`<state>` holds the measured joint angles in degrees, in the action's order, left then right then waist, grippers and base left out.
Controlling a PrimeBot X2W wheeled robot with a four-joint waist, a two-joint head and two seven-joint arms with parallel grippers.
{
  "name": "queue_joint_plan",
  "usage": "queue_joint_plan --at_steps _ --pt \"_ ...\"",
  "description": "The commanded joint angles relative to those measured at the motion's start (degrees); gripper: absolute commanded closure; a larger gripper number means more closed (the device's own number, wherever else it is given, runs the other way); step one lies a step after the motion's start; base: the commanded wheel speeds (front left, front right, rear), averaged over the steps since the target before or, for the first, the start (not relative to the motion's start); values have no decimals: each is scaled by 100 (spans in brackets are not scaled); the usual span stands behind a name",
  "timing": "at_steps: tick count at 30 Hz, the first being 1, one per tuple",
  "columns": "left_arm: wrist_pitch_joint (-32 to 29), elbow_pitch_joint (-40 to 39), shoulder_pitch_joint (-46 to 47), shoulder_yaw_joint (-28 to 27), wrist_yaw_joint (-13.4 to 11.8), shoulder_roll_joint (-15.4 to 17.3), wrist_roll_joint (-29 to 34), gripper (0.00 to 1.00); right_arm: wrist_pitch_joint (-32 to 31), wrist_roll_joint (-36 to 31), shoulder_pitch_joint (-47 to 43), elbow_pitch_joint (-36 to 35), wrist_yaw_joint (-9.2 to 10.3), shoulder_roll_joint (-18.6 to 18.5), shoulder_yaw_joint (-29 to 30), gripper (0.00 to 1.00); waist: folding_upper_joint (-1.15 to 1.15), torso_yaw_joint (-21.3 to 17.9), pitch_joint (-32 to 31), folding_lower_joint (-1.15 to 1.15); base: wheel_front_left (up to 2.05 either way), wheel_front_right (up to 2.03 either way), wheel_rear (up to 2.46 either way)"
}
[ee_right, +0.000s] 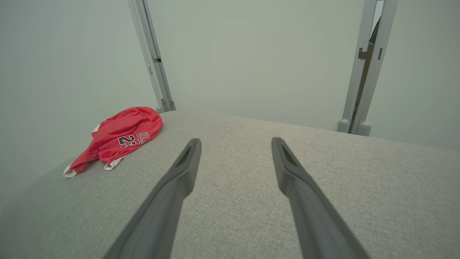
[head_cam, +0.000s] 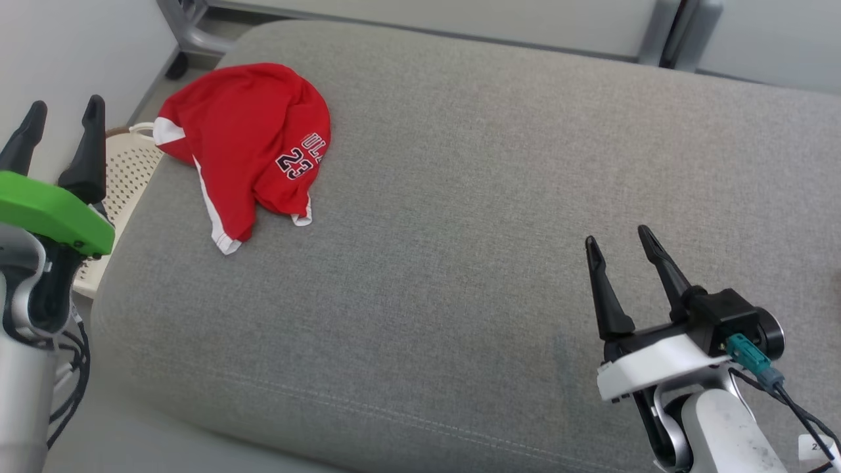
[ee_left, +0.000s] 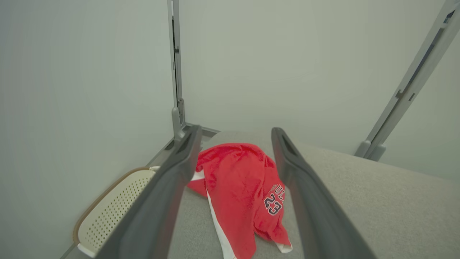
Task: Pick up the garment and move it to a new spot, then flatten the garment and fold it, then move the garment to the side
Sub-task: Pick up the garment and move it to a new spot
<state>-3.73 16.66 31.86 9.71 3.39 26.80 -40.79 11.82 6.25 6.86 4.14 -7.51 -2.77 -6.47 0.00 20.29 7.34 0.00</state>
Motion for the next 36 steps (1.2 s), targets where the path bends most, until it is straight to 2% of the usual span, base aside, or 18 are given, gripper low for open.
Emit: queue_joint_plan --at_steps 1,5,10,17,27,28,30,31,36 --pt "-53 94 115 24 43 24 -26 0 -11 -38 101 -33 5 -24 -16 0 0 -277 388 0 0 0 0" --pt "-536 1102 765 137 258 -22 -377 0 -39 -125 276 -83 5 -25 -53 0 0 -481 755 0 0 0 0" --pt "-1163 2104 1307 287 377 -9 -791 0 -67 -205 483 -178 5 -24 -99 0 0 -686 1191 0 0 0 0" --pt "-1802 2757 1632 582 416 28 -1496 0 -114 -344 692 -306 5 -25 -49 0 0 -786 1713 0 0 0 0" --pt "-1822 3499 1577 926 416 -78 -2107 0 -265 -523 880 -533 5 -38 -73 0 0 -822 2192 0 0 0 0" --pt "-1807 3596 1589 963 416 -92 -2124 14 -270 -530 882 -544 5 -45 -66 0 0 -826 2204 0 0 0 0" --pt "-1759 3749 1612 1032 408 -146 -2147 93 -295 -544 870 -570 5 -51 -47 0 0 -824 2215 0 0 0 0" --pt "-1758 3808 1621 1063 407 -173 -2172 100 -296 -550 858 -582 5 -53 -33 0 0 -818 2218 0 0 0 0" --pt "-1538 3948 1725 1239 409 -168 -2128 100 -347 -557 792 -625 5 -51 33 0 0 -752 2181 0 0 0 0"
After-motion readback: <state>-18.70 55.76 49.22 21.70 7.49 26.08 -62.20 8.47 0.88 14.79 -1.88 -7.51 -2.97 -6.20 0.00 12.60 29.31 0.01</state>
